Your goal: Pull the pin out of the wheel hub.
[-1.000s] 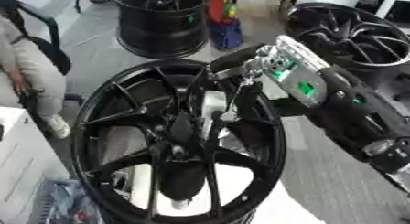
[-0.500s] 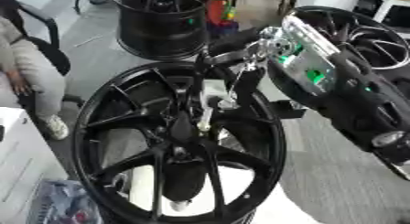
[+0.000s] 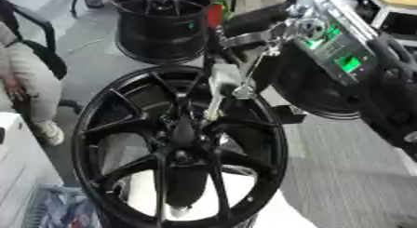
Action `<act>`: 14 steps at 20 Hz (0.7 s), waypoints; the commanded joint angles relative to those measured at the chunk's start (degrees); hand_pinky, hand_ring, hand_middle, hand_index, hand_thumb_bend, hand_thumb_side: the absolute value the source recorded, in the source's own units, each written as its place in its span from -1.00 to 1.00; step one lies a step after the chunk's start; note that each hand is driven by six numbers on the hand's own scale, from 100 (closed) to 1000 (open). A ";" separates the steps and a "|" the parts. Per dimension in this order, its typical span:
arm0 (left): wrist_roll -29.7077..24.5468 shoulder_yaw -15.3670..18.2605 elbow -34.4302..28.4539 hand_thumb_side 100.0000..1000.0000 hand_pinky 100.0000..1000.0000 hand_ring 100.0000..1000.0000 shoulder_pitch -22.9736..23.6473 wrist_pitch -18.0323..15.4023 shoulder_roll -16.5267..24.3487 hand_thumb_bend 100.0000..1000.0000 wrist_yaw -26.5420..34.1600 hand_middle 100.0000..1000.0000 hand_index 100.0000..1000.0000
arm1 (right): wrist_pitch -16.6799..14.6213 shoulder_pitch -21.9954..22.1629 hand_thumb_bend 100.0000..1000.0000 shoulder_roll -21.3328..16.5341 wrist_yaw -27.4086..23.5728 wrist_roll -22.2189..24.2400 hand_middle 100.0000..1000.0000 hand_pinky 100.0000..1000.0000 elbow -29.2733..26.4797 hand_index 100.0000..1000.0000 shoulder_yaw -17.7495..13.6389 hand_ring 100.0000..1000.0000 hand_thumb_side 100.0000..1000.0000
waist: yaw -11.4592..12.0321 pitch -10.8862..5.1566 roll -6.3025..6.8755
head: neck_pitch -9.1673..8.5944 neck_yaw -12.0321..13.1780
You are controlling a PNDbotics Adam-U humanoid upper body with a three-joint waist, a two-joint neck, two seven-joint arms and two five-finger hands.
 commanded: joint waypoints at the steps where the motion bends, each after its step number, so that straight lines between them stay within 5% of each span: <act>1: 0.33 0.55 -0.59 -0.70 0.07 0.04 -0.22 -0.01 1.61 0.10 -0.40 0.25 0.44 | 1.50 -0.31 -0.88 -4.11 -2.43 -0.15 -0.01 -0.36 -3.96 0.36 -2.01 -0.16 -0.68 | -0.09 -0.54 0.38 | 0.32 0.51; 5: 1.13 1.58 -0.58 -0.70 0.07 0.04 0.47 0.13 1.91 0.10 -0.39 0.25 0.44 | 3.53 1.42 -0.88 -6.13 -2.22 -0.65 -0.03 -0.36 -3.75 0.35 -3.77 -0.17 -0.74 | -1.62 -0.81 0.45 | 0.32 2.48; 9: 3.16 3.61 -0.76 -0.70 0.07 0.04 0.90 0.26 1.97 0.10 -0.09 0.25 0.44 | 7.17 7.20 -0.90 -11.93 1.27 -4.14 0.01 -0.29 1.90 0.38 -9.55 -0.13 -0.80 | -6.45 0.28 0.84 | -0.57 6.23; 14: 3.91 4.13 -0.97 -0.70 0.07 0.04 0.31 0.20 1.27 0.10 0.25 0.25 0.44 | 11.70 14.56 -0.88 -18.64 5.64 -8.34 0.06 -0.15 9.25 0.46 -16.49 -0.06 -0.80 | -7.55 1.64 2.04 | -1.72 7.11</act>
